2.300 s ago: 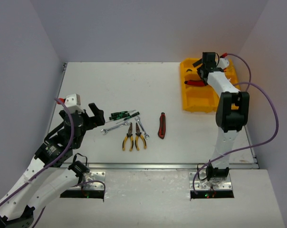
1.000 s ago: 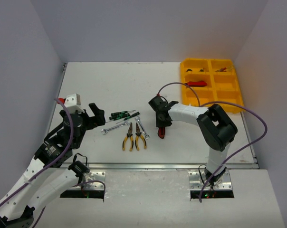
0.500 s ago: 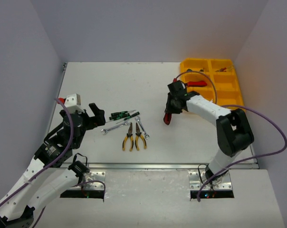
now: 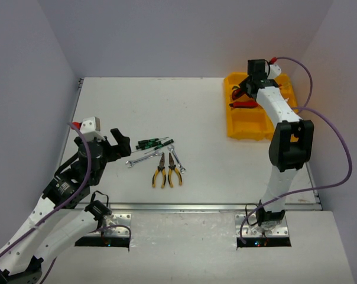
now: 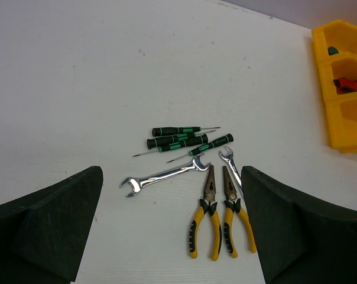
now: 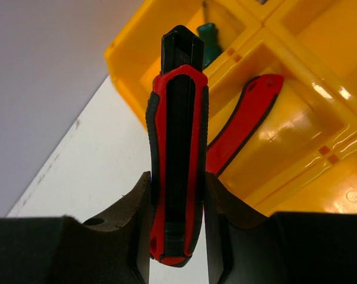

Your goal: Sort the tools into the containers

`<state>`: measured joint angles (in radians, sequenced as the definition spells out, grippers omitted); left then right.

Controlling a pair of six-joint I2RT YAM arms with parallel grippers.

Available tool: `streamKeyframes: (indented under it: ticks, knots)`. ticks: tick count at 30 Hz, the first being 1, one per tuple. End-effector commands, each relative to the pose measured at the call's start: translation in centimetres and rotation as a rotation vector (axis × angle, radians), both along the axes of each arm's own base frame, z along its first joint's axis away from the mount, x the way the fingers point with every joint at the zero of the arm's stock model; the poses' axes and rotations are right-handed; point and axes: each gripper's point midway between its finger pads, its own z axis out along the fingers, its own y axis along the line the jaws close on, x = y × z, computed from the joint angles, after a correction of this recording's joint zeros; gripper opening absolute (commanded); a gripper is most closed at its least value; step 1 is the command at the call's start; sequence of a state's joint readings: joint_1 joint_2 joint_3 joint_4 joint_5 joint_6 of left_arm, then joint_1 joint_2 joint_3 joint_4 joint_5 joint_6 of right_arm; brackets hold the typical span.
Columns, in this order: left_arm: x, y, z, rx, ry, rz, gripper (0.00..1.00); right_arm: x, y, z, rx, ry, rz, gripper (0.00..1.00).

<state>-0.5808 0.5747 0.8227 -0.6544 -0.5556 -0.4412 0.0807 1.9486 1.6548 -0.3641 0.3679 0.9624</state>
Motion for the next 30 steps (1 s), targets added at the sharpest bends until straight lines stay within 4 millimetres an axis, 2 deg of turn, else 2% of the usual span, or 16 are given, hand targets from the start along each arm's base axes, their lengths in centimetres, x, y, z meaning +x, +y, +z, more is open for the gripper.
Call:
streamKeyframes:
  ticks: [1,3,6,11,14,17,19,22,24,26,28,30]
  knots:
    - [0.3,-0.1,1.2,-0.017,-0.045,-0.006,1.0,2.0,-4.2,1.4,-0.01,-0.063,-0.268,0.0]
    - [0.3,-0.1,1.2,-0.019,-0.048,-0.009,1.0,2.4,-5.4,0.5,-0.014,-0.05,-0.301,0.0]
    - [0.2,-0.2,1.4,-0.024,-0.055,-0.014,1.0,2.6,-5.8,-1.1,0.04,-0.027,-0.308,0.0]
    - [0.2,-0.3,1.3,-0.022,-0.051,-0.017,1.0,1.4,-5.6,-3.7,0.103,0.014,-0.338,0.01]
    - [0.2,-0.3,1.3,-0.022,-0.052,-0.017,1.0,1.4,-4.6,-6.0,0.164,0.049,-0.316,0.1]
    - [0.2,-0.1,1.4,-0.023,-0.056,-0.012,1.0,1.6,-3.5,-6.6,0.211,0.063,-0.284,0.27]
    - [0.1,-0.1,1.4,-0.024,-0.058,-0.012,1.0,2.0,-3.1,-6.3,0.217,0.052,-0.247,0.38]
    - [0.1,-0.1,1.5,-0.025,-0.06,-0.012,1.0,2.9,-2.0,-5.0,0.242,0.016,-0.175,0.43]
    - [0.1,-0.1,1.5,-0.025,-0.059,-0.014,1.0,3.2,-1.8,-3.0,0.238,-0.008,-0.141,0.51]
    - [0.1,-0.1,1.5,-0.025,-0.059,-0.014,1.0,2.7,-1.9,-2.3,0.235,-0.011,-0.148,0.68]
    - [0.1,-0.1,1.5,-0.026,-0.062,-0.013,1.0,2.3,-2.1,-0.8,0.227,-0.044,-0.151,0.85]
    - [0.1,-0.1,1.5,-0.027,-0.062,-0.011,1.0,2.1,-2.5,0.4,0.207,-0.065,-0.154,0.96]
